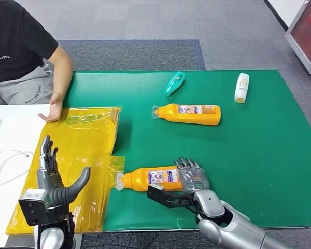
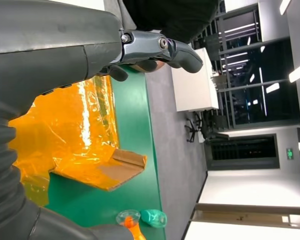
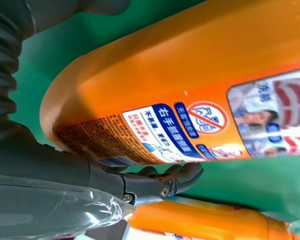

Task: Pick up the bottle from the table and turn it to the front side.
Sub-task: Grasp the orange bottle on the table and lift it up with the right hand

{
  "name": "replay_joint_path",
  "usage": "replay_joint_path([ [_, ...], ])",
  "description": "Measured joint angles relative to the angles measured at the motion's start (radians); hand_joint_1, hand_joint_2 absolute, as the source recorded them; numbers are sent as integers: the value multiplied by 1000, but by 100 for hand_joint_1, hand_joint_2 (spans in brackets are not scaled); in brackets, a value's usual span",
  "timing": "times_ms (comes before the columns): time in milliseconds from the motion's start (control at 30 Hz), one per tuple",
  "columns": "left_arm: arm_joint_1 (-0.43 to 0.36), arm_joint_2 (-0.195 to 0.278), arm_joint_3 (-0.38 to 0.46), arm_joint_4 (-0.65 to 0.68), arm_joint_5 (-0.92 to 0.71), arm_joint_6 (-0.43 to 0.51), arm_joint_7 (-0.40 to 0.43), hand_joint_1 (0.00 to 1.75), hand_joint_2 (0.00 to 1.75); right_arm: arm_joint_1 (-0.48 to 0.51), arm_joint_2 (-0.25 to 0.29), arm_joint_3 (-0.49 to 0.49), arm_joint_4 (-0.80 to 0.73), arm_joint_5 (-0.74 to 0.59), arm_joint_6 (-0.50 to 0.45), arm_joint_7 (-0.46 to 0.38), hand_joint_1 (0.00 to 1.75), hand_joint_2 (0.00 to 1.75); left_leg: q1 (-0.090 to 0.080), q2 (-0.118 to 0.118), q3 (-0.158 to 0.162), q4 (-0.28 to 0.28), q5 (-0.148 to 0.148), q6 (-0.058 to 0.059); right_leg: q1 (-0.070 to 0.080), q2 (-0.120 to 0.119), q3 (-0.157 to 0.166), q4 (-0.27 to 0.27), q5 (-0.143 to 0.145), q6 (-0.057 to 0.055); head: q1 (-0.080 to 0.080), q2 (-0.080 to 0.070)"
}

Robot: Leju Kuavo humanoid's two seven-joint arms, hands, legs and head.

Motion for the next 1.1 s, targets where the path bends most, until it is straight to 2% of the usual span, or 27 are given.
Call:
replay_joint_path([
  [467,4,-4,0,-1,6,7,5,0,175,21,42,-34,-3,-28,2,0,0,175,0,0,1,0,0,0,0,0,0,0,0,0,0,0],
  [1033,3,-4,0,-1,28,18,-16,0,175,56,42,-78,7,-20,-40,-4,0,175,0,0,1,0,0,0,0,0,1,0,0,0,0,0],
  [1067,3,-4,0,-1,28,18,-16,0,175,56,41,-79,8,-20,-41,-3,2,175,0,0,2,0,0,0,0,0,1,0,0,0,0,0],
  [1100,3,-4,0,-1,28,18,-16,0,175,58,40,-81,9,-20,-40,-3,17,175,0,0,2,0,0,0,0,0,1,0,0,0,0,0],
])
